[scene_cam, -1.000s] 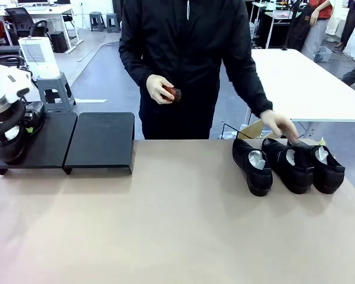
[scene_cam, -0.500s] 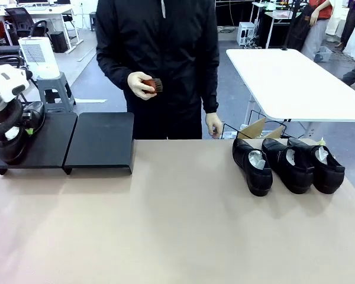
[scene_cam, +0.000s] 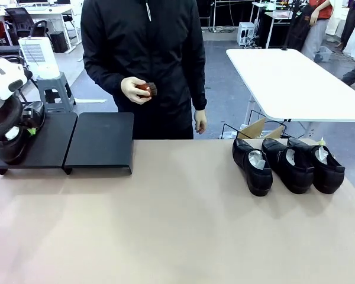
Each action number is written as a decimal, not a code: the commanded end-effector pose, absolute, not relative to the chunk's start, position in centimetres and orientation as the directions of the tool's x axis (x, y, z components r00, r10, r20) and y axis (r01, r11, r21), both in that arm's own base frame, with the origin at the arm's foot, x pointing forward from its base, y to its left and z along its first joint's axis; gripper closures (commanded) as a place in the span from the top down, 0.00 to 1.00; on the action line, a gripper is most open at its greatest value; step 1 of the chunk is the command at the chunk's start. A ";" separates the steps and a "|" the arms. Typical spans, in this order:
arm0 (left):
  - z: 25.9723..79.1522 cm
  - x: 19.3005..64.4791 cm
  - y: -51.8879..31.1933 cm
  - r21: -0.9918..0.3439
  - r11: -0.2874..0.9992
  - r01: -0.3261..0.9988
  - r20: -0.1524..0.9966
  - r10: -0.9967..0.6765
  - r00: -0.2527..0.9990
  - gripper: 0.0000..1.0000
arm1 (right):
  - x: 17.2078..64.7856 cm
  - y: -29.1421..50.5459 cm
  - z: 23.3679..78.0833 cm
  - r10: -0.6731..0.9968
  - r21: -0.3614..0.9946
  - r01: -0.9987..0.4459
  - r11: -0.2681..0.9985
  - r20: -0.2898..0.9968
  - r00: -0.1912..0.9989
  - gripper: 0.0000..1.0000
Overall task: Organize the shoes by placing them on the stand.
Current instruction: Pick up one Shoe and place it in the middle of the table.
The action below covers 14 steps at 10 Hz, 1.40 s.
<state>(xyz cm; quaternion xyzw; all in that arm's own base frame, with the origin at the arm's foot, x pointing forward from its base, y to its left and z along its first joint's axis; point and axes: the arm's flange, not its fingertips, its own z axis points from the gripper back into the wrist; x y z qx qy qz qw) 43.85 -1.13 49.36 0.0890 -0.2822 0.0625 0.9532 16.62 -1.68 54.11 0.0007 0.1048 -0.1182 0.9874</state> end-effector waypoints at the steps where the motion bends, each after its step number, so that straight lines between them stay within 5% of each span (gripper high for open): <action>1: 48.7 45.0 -0.7 0.154 0.975 -0.158 0.538 0.051 0.841 0.87 | 16.4 -1.7 54.2 -0.253 -0.033 0.252 0.967 -0.205 0.946 1.00; 6: 48.3 44.8 -0.7 0.146 0.975 -0.165 0.527 0.064 0.847 0.87 | 16.4 -1.7 54.2 -0.253 -0.033 0.252 0.967 -0.205 0.946 1.00; 10: 48.2 37.8 -11.1 -0.039 0.993 -0.107 0.276 0.114 0.954 0.87 | 16.4 -1.7 54.2 -0.253 -0.033 0.252 0.967 -0.205 0.946 1.00; 12: 49.7 37.5 -8.7 -0.084 0.982 -0.167 0.291 0.185 0.939 0.87 | 16.5 0.4 54.7 -0.156 -0.037 0.152 0.988 -0.218 0.963 1.00; 14: 47.0 37.8 -12.9 -0.036 0.996 -0.080 0.278 0.087 0.957 0.87 | 15.9 1.9 55.6 -0.113 -0.025 0.110 0.994 -0.208 0.972 1.00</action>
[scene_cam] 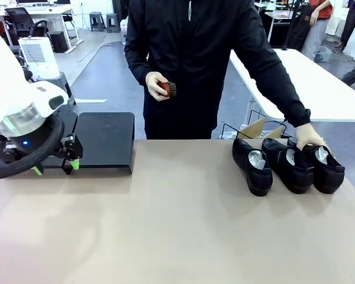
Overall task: Organize the shoes by placing them on the stand.
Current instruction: Pick up one Shoe and place it in the middle of the table.
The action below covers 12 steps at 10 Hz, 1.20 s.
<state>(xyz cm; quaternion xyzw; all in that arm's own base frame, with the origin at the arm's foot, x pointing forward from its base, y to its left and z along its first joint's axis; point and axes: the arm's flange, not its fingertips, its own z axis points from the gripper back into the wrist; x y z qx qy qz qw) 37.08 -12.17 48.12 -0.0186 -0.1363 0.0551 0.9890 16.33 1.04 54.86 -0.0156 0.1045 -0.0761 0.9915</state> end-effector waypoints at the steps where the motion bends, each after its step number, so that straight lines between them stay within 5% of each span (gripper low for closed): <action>1: 47.0 37.8 -12.9 -0.036 0.996 -0.080 0.278 0.087 0.957 0.87 | 16.2 3.1 55.5 -0.051 0.023 0.057 0.998 -0.215 0.975 1.00; 6: 47.0 37.8 -12.9 -0.036 0.996 -0.080 0.278 0.087 0.957 0.87 | 18.0 8.4 53.9 0.133 0.061 -0.122 0.991 -0.209 0.969 1.00; 12: 47.0 37.8 -12.9 -0.036 0.996 -0.080 0.278 0.087 0.957 0.87 | 17.4 8.7 54.1 0.089 0.035 -0.083 0.996 -0.211 0.973 1.00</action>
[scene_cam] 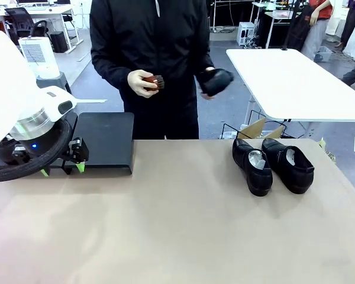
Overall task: Organize the shoes by placing them on the stand.
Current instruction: Pick up one Shoe and place it in the middle of the table.
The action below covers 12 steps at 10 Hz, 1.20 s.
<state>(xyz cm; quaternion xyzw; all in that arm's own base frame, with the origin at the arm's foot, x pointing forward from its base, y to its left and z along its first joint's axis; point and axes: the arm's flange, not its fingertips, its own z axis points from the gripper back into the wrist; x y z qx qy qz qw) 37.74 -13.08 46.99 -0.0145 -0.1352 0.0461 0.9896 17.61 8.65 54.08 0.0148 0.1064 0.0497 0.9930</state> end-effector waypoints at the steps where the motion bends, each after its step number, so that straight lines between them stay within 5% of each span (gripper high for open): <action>1: 47.0 37.8 -12.9 -0.036 0.996 -0.080 0.278 0.087 0.957 0.87 | 17.6 8.6 54.1 0.102 0.040 -0.096 0.995 -0.210 0.972 1.00; 7: 47.0 37.8 -12.9 -0.036 0.996 -0.080 0.278 0.087 0.957 0.87 | 34.2 13.7 49.6 0.209 -0.038 -0.207 0.978 0.058 0.976 1.00; 8: 47.0 37.8 -12.9 -0.036 0.996 -0.080 0.278 0.087 0.957 0.87 | 28.8 11.8 50.8 0.195 -0.005 -0.195 0.981 0.005 0.981 1.00; 11: 47.0 37.8 -12.9 -0.036 0.996 -0.080 0.278 0.087 0.957 0.87 | 31.9 12.6 49.3 0.216 -0.006 -0.216 0.976 0.017 0.976 1.00; 12: 47.0 37.8 -12.9 -0.036 0.996 -0.080 0.278 0.087 0.957 0.87 | 29.7 12.9 49.5 0.162 -0.045 -0.157 0.987 0.115 0.980 1.00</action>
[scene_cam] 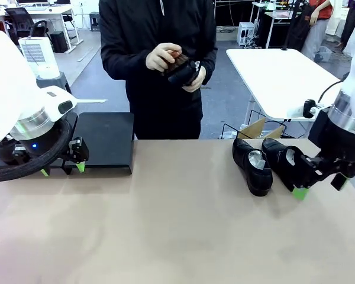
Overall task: Organize the shoes by placing them on the stand.
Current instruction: Pick up one Shoe and place it in the middle of the table.
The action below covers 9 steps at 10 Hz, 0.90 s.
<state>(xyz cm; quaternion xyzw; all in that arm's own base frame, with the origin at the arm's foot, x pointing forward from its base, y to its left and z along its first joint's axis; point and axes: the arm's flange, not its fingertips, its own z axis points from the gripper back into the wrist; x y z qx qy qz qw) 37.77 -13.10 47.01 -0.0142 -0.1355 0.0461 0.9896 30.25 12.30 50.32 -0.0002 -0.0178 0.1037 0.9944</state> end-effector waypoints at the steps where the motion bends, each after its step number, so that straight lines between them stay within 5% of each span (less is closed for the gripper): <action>1: 47.0 37.8 -12.9 -0.036 0.996 -0.080 0.278 0.087 0.957 0.87 | 30.5 13.9 48.6 0.134 -0.031 -0.130 0.991 0.196 0.972 1.00; 9: 47.0 37.8 -12.9 -0.036 0.996 -0.080 0.278 0.087 0.957 0.87 | 48.7 19.1 41.9 0.133 -0.033 -0.129 0.991 0.181 0.974 1.00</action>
